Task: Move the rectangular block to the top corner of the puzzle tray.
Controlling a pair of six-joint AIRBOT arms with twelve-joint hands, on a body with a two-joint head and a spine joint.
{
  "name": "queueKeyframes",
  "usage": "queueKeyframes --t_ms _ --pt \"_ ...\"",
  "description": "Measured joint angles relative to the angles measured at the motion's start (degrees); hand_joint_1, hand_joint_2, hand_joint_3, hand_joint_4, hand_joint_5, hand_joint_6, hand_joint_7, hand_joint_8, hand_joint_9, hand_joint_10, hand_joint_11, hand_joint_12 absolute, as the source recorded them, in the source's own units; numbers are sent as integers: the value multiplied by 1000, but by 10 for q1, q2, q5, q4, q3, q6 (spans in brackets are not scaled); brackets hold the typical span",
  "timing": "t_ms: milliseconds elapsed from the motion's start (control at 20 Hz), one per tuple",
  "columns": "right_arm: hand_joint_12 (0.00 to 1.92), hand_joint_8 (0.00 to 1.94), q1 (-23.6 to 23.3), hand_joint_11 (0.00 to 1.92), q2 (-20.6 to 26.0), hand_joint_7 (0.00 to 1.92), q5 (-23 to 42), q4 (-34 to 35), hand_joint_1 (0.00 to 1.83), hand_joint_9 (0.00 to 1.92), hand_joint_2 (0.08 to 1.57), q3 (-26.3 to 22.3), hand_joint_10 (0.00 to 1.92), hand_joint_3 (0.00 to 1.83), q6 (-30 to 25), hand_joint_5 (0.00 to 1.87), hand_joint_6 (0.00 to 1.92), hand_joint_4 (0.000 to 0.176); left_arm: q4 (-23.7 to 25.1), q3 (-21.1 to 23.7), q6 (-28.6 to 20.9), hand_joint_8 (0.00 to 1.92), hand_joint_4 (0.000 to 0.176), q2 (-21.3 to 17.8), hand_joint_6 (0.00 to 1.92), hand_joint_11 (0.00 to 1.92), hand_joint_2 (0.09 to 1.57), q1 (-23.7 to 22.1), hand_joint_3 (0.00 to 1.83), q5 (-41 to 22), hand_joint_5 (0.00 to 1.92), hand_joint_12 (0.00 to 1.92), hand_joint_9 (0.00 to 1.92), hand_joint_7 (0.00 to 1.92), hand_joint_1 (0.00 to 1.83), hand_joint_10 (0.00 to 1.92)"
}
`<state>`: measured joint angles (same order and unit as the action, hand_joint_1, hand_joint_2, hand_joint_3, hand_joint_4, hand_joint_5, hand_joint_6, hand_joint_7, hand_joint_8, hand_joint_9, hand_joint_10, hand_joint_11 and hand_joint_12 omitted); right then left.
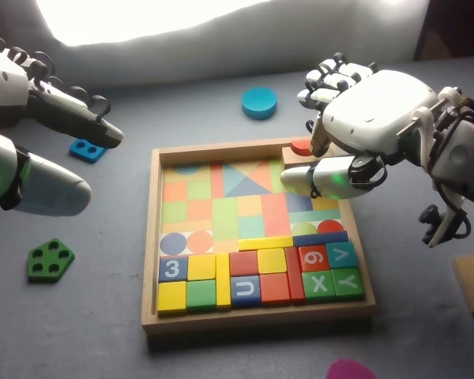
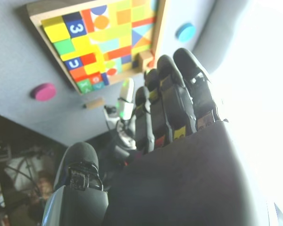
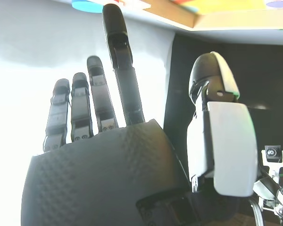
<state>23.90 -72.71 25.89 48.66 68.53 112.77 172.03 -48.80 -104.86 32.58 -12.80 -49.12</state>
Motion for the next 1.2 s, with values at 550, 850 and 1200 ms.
queueKeyframes --t_ms 550,850,1200 --pt "6 12 14 12 -3 209 16 -3 0 28 1134 4 12 0 0 931 54 0 0 0 0 2 52 0 0 28 1259 1 0 0 265 977 384 343 0 1" --pt "0 0 13 0 -19 189 25 -5 0 0 1140 24 0 1 -2 904 41 0 0 0 0 1 54 0 3 27 1257 1 0 0 252 976 386 340 0 2" --pt "0 5 12 0 -19 204 25 -5 0 20 1138 24 8 0 -2 935 54 0 0 0 0 3 46 0 7 23 1264 1 2 0 267 970 382 330 1 1"
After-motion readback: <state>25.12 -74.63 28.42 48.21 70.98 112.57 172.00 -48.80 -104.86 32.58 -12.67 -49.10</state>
